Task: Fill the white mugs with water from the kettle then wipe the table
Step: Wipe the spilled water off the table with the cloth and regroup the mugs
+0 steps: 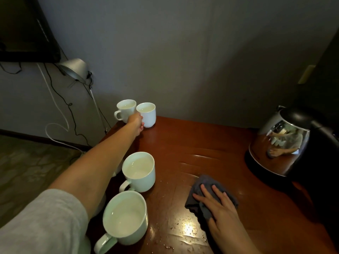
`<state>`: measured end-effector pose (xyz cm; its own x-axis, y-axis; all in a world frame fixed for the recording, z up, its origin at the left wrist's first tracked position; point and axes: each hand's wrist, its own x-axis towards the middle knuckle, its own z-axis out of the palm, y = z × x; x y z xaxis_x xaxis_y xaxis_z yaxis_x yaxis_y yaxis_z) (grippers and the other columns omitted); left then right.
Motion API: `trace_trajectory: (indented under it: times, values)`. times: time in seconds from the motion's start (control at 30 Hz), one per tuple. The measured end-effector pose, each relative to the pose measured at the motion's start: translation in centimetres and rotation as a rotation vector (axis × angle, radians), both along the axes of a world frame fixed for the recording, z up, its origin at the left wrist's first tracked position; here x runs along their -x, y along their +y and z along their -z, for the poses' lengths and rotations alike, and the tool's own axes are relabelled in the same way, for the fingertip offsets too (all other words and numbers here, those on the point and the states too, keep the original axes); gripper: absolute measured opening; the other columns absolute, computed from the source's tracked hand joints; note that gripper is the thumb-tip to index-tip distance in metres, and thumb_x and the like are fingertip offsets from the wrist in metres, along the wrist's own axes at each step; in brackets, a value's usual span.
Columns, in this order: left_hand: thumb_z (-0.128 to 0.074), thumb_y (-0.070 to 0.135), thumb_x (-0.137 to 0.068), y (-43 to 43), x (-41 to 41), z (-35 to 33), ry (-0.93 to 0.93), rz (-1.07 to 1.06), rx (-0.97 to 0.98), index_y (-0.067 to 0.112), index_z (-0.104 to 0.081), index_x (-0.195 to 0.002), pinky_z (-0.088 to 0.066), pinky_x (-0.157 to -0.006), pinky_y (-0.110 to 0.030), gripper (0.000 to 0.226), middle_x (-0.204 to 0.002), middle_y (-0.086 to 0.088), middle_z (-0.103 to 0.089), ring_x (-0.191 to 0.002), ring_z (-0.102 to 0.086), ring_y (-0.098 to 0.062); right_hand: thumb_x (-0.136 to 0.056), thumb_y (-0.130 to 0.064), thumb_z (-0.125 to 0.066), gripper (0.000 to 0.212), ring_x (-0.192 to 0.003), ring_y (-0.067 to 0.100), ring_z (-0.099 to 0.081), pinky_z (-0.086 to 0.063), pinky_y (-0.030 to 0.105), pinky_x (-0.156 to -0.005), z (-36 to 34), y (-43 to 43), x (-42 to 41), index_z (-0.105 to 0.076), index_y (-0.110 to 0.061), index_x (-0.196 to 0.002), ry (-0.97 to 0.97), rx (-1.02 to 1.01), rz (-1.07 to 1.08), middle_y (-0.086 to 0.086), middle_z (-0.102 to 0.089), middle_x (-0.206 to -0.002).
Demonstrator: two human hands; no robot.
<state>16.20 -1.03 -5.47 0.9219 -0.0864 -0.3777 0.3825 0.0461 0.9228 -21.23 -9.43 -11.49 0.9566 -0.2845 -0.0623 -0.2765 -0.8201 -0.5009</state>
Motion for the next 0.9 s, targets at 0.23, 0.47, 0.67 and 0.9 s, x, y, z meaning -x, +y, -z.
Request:
trace_trajectory:
  times: [0.23, 0.47, 0.67, 0.9]
  values:
    - [-0.054, 0.029, -0.092, 1.6, 3.2, -3.6, -0.179, 0.031, -0.147, 0.005, -0.051, -0.110, -0.036, -0.048, -0.021, 0.030, -0.081, -0.008, -0.051, -0.056, -0.047, -0.012, -0.095, -0.014, -0.038, 0.056, -0.140, 0.000, 0.008, 0.009, 0.028, -0.114, -1.4, 0.6, 0.7, -0.027, -0.053, -0.134, -0.012, -0.016, 0.011, -0.034, 0.001, -0.141]
    - [-0.054, 0.015, -0.092, 9.2, 18.1, -11.6, -0.571, 0.507, -0.161, 0.011, -0.058, -0.096, -0.044, -0.054, -0.018, 0.006, -0.091, -0.005, -0.057, -0.063, -0.056, -0.013, -0.096, -0.017, -0.040, 0.049, -0.146, 0.014, -0.001, -0.001, 0.036, -0.118, -0.8, 0.8, 0.7, -0.034, -0.043, -0.138, -0.034, 0.017, 0.029, -0.021, -0.010, -0.152]
    - [-0.047, 0.022, -0.096, 18.8, 32.1, -9.4, -0.772, 0.445, -0.374, 0.022, -0.060, -0.106, -0.046, -0.064, -0.009, 0.017, -0.098, 0.008, -0.055, -0.070, -0.059, 0.002, -0.096, -0.018, -0.039, 0.052, -0.146, 0.017, 0.001, 0.003, 0.037, -0.117, -0.1, 3.1, 1.9, -0.029, -0.041, -0.141, 0.000, 0.053, 0.083, -0.009, -0.009, -0.158]
    - [-0.052, 0.023, -0.094, 20.5, 38.3, 1.0, -0.658, 0.312, -0.464, 0.034, -0.033, -0.141, -0.044, -0.078, -0.005, 0.052, -0.148, 0.015, -0.018, -0.093, -0.057, -0.001, -0.096, -0.018, -0.038, 0.051, -0.146, 0.018, 0.000, 0.004, 0.035, -0.116, -0.1, 6.6, 5.1, -0.029, -0.039, -0.143, -0.009, 0.071, 0.076, -0.007, -0.010, -0.158]
